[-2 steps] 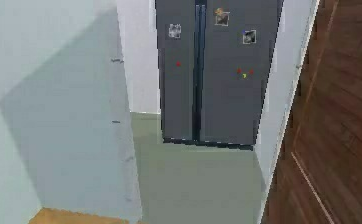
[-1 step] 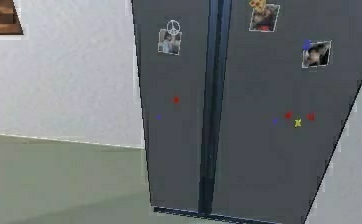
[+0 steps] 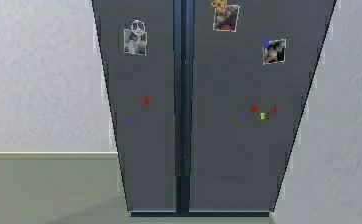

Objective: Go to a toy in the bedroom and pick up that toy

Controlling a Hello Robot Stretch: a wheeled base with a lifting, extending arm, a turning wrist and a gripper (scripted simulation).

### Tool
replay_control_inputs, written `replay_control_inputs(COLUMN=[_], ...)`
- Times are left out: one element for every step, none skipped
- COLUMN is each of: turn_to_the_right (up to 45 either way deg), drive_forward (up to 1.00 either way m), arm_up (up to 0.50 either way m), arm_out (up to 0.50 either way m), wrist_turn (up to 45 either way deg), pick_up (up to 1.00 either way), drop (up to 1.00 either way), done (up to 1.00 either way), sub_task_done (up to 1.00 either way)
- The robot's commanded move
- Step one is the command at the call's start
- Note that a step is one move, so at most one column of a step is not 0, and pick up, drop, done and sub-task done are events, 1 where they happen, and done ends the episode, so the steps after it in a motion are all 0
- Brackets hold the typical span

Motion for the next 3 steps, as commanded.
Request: replay_control_inputs(turn_to_the_right=[0.0,0.0,-45.0], drive_forward=[0.20,0.30,0.00], arm_up=[0.00,0.00,0.00], arm_out=[0.00,0.00,0.00], wrist_turn=[0.0,0.0,0.0], pick_up=[0.00,0.00,0.00], drop=[0.00,0.00,0.00], done=[0.00,0.00,0.00], sub_task_done=[0.00,0.00,0.00])
